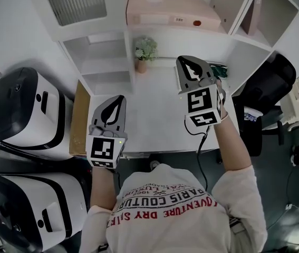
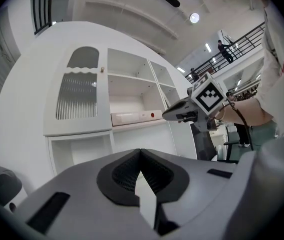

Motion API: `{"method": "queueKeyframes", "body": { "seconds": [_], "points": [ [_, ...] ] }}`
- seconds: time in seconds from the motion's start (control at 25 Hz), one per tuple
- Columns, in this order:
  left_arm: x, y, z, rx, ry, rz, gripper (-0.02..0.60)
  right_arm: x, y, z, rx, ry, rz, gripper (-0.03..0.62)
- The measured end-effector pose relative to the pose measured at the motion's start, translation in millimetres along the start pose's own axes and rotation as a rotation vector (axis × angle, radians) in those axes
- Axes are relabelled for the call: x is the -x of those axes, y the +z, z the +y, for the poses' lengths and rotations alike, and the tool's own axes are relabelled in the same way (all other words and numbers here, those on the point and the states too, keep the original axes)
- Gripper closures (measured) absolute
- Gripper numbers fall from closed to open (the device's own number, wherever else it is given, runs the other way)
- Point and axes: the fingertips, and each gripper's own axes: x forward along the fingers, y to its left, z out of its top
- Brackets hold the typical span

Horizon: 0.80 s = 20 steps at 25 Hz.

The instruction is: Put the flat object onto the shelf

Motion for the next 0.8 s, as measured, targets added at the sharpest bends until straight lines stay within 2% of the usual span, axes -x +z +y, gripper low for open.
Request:
{"method": "queueKeyframes", "body": {
  "seconds": [0.4, 0.6, 0.8],
  "points": [
    [-4.6, 5.9, 2.0, -0.012, -0.002, -0.009, 0.571, 38.3, -40.1, 58.1, -0.234, 0.097, -0.096, 0.568],
    [-8.0, 2.2, -0.3, -0.011, -0.011, 0.002, 0.571, 47.8, -59.0, 56.3, -0.374, 0.061, -0.167, 0.568],
    [-11.7, 2.3, -1.1, -0.006, 0.007, -0.021, 0.571, 49.4, -68.8, 48.2, -0.409, 0.033, -0.173, 0.568]
  ]
}}
